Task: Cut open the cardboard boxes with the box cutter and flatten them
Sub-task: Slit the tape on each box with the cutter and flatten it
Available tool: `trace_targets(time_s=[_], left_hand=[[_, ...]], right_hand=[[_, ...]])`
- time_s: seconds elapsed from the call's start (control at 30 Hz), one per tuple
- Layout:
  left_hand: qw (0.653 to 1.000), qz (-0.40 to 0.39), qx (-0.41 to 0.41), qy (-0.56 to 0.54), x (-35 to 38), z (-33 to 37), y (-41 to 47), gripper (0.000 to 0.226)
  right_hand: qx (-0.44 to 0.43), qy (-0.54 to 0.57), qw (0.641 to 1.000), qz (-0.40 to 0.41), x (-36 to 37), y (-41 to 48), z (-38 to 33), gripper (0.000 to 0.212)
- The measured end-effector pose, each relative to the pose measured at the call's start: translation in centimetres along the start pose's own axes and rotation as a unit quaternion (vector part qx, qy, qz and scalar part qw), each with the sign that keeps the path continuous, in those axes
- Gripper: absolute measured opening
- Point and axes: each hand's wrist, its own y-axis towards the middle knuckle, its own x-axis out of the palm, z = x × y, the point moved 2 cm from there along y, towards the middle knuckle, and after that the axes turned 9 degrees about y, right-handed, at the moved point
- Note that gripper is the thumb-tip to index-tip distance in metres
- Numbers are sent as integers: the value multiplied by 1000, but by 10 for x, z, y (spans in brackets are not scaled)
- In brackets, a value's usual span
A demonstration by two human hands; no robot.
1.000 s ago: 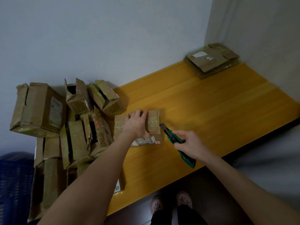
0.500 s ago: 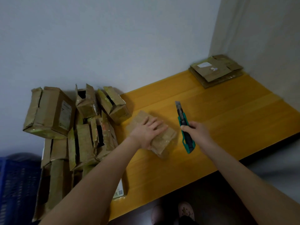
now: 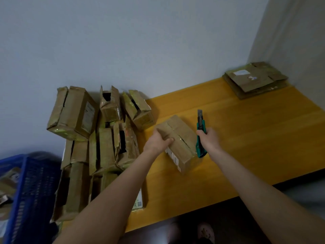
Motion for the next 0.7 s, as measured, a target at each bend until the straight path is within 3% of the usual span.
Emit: trace_targets(time_s=[0.13,0.23,0.33,0.4,0.53,0.7], left_hand=[[1000,16,21,1,0,8,11,69],[998,-5,46,47,-3,15,15,88],[980,-34,41,190,-1,18,11,109],[964,-34,36,259,6,27,3,120],[956,-9,17,292,23,50,-9,136],[931,-14,26,363,32,64,-16,143]], right_hand=[[60,53,996,-41,3,-4,3,33],[138,184,967,-112,13,-23,15,43],[158,277,944,-86,19,-28,32,41],[138,259,955,-44,14,-22,36,34],[52,136,989,-19,-3,-11,34,26],[-25,32,999,10,-23,-5,35,18]])
